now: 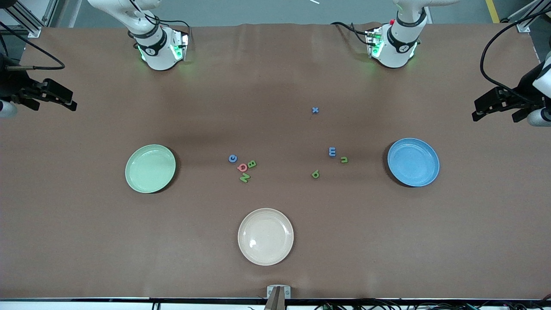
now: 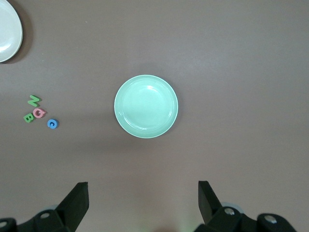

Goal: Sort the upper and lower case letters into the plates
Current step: 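Reach the right gripper to the blue c while the left gripper reaches the green u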

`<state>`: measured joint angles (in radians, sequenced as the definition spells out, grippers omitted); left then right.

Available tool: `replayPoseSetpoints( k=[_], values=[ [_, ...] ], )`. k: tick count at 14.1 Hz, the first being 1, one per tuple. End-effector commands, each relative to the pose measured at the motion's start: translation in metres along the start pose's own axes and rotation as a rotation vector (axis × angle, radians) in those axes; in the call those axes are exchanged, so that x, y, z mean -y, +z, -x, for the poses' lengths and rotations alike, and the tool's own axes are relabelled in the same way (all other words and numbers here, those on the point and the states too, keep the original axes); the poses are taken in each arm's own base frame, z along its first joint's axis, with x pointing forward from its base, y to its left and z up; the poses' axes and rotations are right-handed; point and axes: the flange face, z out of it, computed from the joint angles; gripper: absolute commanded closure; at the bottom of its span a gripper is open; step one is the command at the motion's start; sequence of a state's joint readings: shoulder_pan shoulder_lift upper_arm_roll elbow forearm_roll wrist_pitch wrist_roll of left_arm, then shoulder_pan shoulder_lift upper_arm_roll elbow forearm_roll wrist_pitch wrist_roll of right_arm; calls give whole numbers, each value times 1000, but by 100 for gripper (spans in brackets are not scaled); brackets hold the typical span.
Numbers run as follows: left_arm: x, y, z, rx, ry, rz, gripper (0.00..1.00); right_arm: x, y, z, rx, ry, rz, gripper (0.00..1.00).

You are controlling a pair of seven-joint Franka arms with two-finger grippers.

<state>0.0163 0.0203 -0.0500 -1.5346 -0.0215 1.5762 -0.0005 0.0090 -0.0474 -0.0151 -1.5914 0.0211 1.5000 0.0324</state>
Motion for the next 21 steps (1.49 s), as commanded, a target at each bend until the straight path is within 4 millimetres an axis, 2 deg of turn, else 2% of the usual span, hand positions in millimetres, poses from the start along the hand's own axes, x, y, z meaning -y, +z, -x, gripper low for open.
replayPoseSetpoints(
  k=[1,4,5,6,7,10,11,12,13,14,16,17,18,19,21],
  values=[
    [3,-1,0,-11,-9,10,0,-2,-1,4,-9,4,13,0],
    [8,1,-1,-5,-61,12,0,-1,-1,4,-11,4,13,0],
    [16,2,-2,-4,-90,10,0,-1,-3,4,-14,5,11,0],
    [17,9,-5,8,-91,14,0,-2,-5,3,-17,8,10,0],
    [11,22,-11,32,-70,15,0,-2,-5,4,-15,16,10,0],
    [-5,44,-20,71,-37,10,0,2,-2,3,-1,13,9,0],
    [-9,51,-23,82,-30,9,0,1,7,-2,17,16,10,0],
    [-9,74,-31,124,-38,7,0,1,13,-5,32,7,4,0],
    [-5,85,-34,144,-32,6,0,0,18,-9,40,8,3,0],
    [-4,87,-33,152,-22,7,0,0,23,-14,39,7,5,0],
    [-9,91,-32,161,-12,21,0,2,59,-40,77,-8,13,0],
    [-17,96,-31,174,-15,21,0,3,69,-49,91,-14,12,0],
    [-32,104,-26,192,-7,21,0,8,82,-58,114,-17,8,0],
    [-39,112,-23,210,-47,15,0,22,84,-58,113,-18,8,0],
    [-64,132,-20,239,-151,14,0,64,85,-58,87,81,19,0]
  ],
)
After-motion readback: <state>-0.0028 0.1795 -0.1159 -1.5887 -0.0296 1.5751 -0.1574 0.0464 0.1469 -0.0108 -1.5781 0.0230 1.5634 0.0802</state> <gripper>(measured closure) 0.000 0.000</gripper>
